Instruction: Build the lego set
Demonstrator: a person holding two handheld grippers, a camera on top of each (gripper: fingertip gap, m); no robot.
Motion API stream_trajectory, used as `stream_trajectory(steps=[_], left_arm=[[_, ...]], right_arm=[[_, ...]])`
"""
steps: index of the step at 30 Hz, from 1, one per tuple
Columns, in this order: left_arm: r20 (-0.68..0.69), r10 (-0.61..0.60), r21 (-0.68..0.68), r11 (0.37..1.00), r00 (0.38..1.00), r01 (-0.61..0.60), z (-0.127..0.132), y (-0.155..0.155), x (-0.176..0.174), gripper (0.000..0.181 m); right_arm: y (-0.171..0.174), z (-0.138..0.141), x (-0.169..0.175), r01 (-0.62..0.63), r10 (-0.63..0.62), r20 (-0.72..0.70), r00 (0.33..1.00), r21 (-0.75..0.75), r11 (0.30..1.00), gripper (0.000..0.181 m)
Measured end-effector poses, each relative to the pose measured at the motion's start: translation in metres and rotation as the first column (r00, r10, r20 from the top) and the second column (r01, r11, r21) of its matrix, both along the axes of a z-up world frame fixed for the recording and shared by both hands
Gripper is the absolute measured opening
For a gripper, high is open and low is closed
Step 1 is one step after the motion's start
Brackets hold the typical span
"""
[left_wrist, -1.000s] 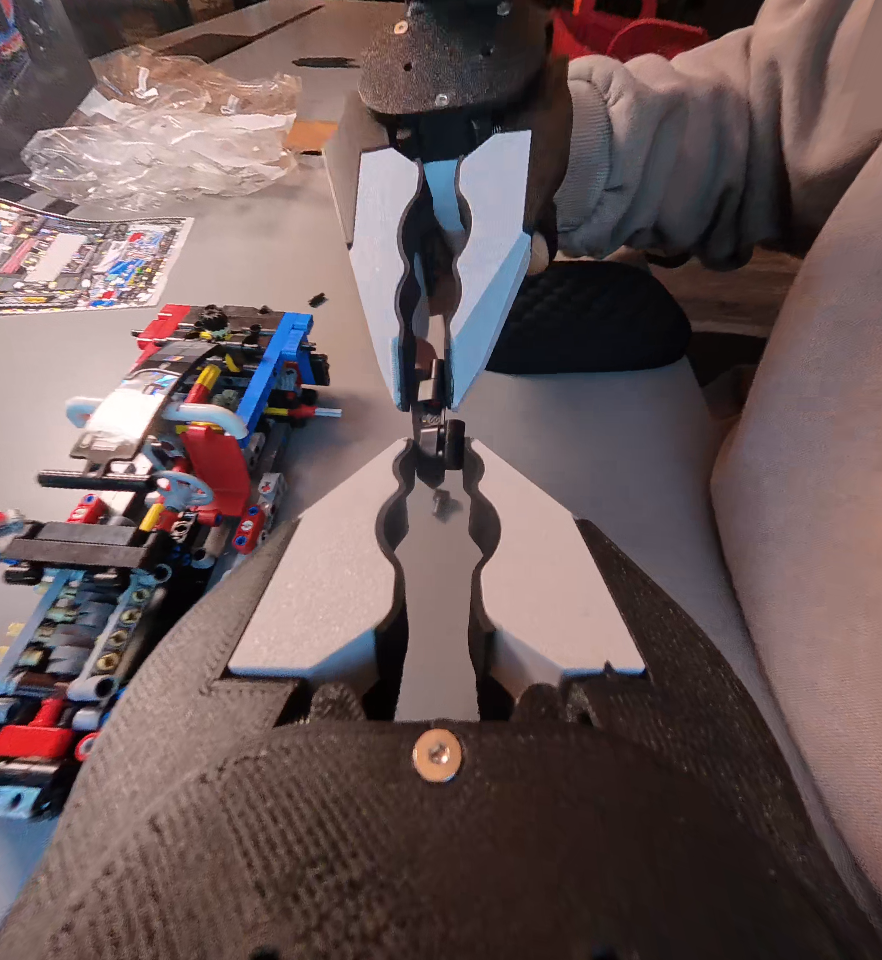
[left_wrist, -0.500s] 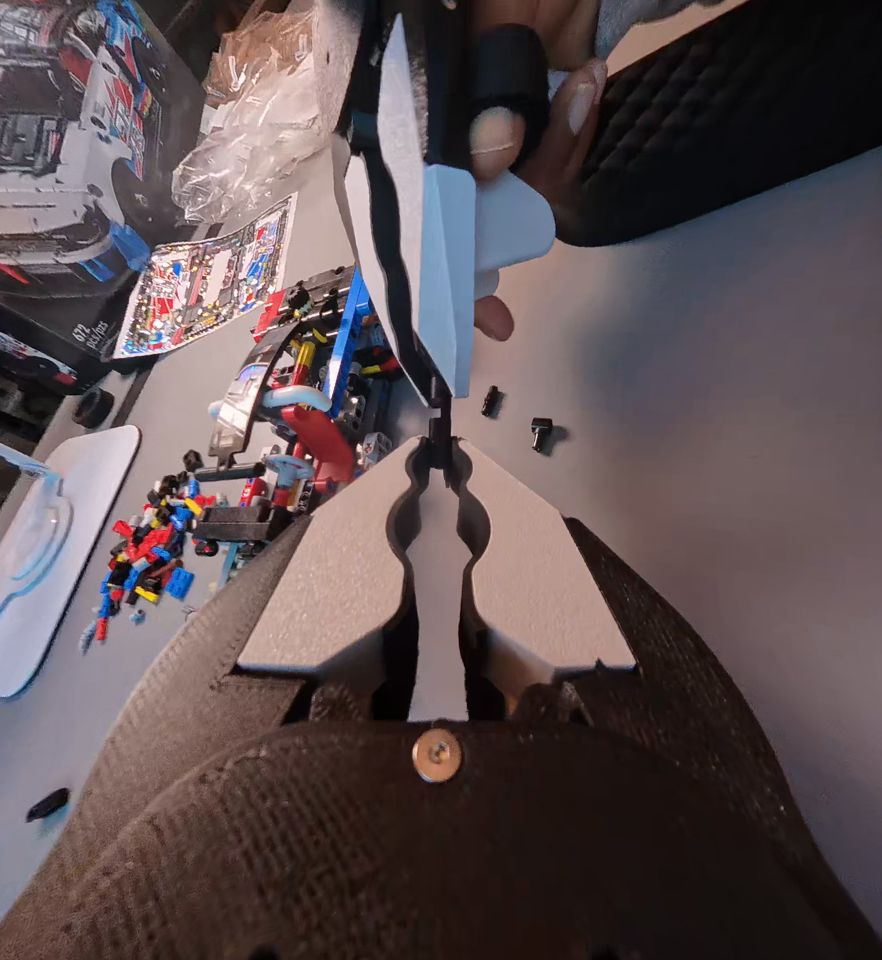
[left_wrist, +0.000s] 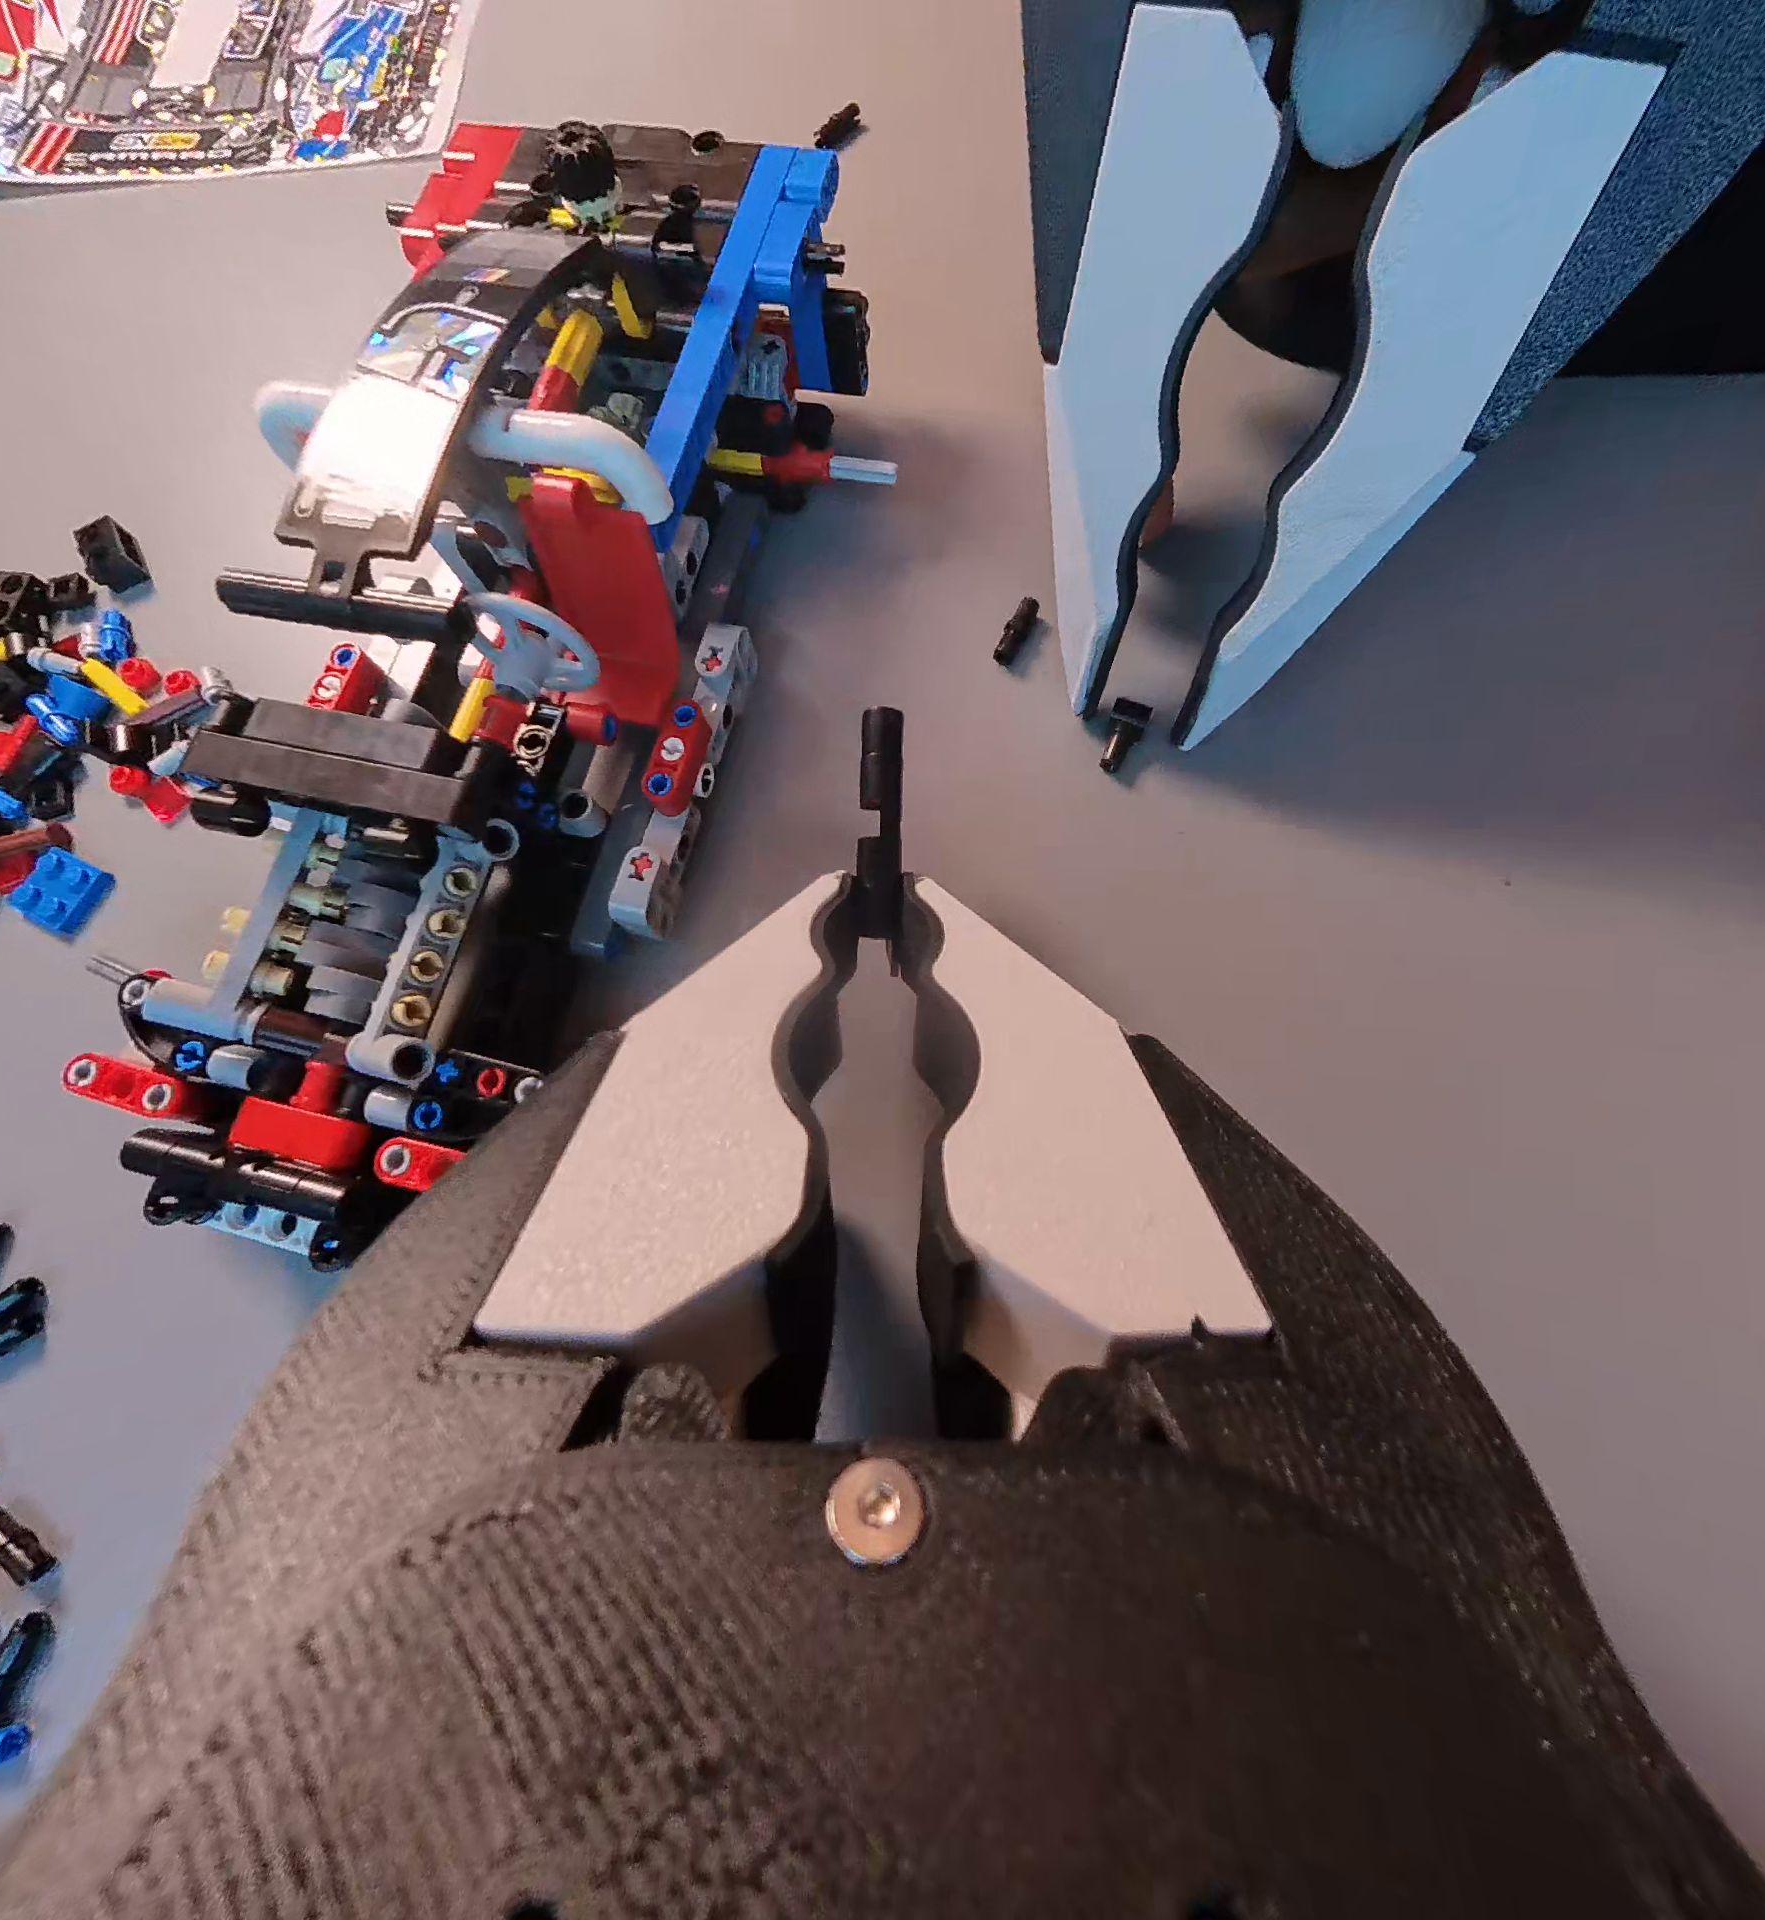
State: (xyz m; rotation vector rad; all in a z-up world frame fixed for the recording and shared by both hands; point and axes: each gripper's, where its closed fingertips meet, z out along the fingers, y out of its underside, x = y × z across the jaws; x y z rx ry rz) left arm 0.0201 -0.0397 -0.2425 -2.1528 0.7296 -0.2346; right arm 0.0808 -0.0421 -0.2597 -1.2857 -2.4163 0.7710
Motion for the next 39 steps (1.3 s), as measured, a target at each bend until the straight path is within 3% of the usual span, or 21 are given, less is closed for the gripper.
stream_trajectory(steps=[2,5,8,10,13,17,24,35,39], left_arm=[[0.009,-0.012,-0.016,1.0,1.0,0.012,-0.001,-0.002,0.002,0.005],[0.041,-0.027,-0.047,0.998,0.999,0.029,-0.002,-0.006,0.005,0.005],[0.106,-0.052,-0.089,0.994,0.993,0.062,-0.001,-0.011,0.013,0.005],[0.13,-0.06,-0.106,0.992,0.99,0.074,0.0,-0.011,0.017,0.005],[0.109,-0.087,-0.112,0.989,0.99,0.099,-0.002,-0.013,0.023,0.005],[0.067,-0.107,-0.109,0.988,0.992,0.113,-0.005,-0.016,0.027,0.005],[0.066,-0.129,-0.115,0.984,0.989,0.136,-0.007,-0.019,0.028,0.005],[-0.089,-0.132,-0.137,0.983,0.987,0.119,-0.016,-0.018,0.028,0.005],[-0.077,-0.124,-0.163,0.981,0.989,0.11,-0.017,-0.019,0.031,0.005]], right_arm=[[-0.001,0.0,-0.003,-0.005,0.005,-0.004,1.0,0.012,1.0,0.006],[0.001,0.003,-0.005,-0.017,0.018,-0.027,0.999,0.028,0.999,0.006],[0.0,0.04,-0.016,-0.073,0.082,-0.189,0.978,0.053,0.996,0.005],[0.004,0.055,-0.023,-0.107,0.137,-0.214,0.967,0.149,0.983,0.005],[0.0,0.045,-0.03,-0.177,0.203,-0.133,0.97,0.186,0.967,0.006],[-0.012,0.035,-0.037,-0.225,0.235,-0.083,0.968,0.114,0.968,0.005],[-0.016,0.033,-0.036,-0.235,0.24,-0.083,0.967,0.063,0.97,0.005],[-0.019,0.026,-0.036,-0.198,0.199,-0.01,0.98,0.096,0.976,0.004],[-0.019,0.027,-0.034,-0.182,0.182,0.011,0.983,0.087,0.979,0.004]])
